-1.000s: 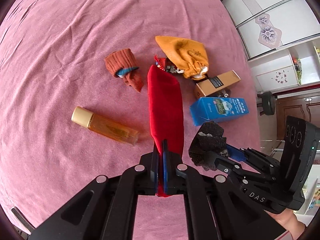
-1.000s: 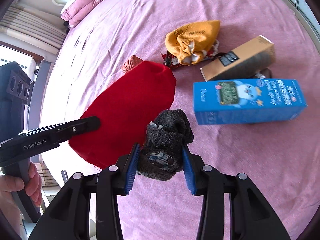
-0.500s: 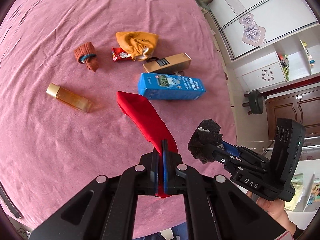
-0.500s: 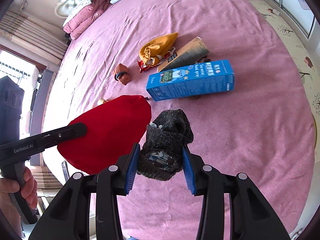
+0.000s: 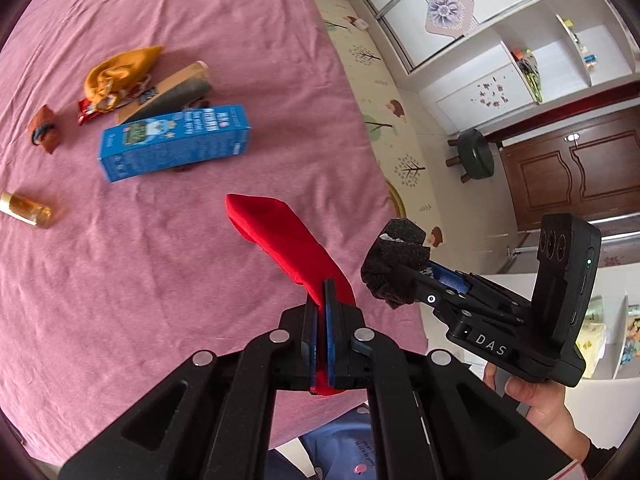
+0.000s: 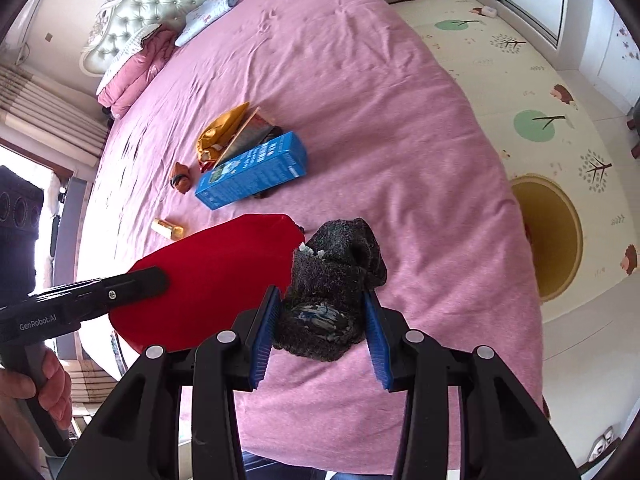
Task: Collect trash
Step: 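Carry the bag and glove over the yellow bin and open both tools, then move both open tools back to the bed toward the amber bottle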
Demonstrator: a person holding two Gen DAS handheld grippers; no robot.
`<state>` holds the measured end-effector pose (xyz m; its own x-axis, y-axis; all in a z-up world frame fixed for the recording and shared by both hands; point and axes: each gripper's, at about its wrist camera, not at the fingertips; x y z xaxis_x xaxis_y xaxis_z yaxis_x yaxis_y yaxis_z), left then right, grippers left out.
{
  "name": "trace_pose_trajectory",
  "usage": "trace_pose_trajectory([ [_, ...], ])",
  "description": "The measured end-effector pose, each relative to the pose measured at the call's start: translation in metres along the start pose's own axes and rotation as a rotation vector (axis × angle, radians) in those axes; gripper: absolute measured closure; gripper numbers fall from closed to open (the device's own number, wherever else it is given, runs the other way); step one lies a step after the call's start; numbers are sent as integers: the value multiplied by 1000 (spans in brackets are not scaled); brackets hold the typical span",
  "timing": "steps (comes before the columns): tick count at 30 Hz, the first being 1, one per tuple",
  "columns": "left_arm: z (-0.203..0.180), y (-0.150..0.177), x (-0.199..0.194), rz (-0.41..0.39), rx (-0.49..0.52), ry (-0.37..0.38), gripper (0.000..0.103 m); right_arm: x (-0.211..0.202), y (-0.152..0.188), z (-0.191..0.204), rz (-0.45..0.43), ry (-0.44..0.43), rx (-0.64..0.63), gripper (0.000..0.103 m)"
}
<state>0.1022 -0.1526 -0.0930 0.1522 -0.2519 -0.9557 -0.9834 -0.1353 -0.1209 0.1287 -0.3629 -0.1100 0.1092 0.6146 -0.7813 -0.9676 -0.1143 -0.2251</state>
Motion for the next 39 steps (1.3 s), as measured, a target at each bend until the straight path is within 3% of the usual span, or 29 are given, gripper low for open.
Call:
trace_pose_trajectory([
  [17, -205, -52, 66, 81, 298, 39, 100, -111, -10, -164, -184, 89, 224, 63],
  [31, -319, -90, 134, 133, 501, 30, 98, -153, -35, -254, -266, 169, 319, 60],
  [33, -327, -95, 138, 133, 517, 26, 88, -157, -38, -259, -280, 183, 325, 54],
  [35, -328, -101, 140, 117, 506, -4, 43, -159, -41, -264, -289, 178, 335, 44],
  [37, -323, -108, 141, 105, 480, -20, 34, -160, -44, -267, -289, 191, 337, 44],
  [39, -318, -112, 143, 118, 468, -44, 34, -160, -45, -268, -289, 192, 337, 44],
])
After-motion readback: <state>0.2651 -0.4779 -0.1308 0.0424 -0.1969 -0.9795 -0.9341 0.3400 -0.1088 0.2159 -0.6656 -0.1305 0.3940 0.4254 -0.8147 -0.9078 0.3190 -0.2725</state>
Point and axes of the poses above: each gripper's, at about its wrist camera, not at the fingertips, and x roughly the way its jaws point, z to its left, y to its underside, and after that the axes turned 12 degrees about -y, right-handed
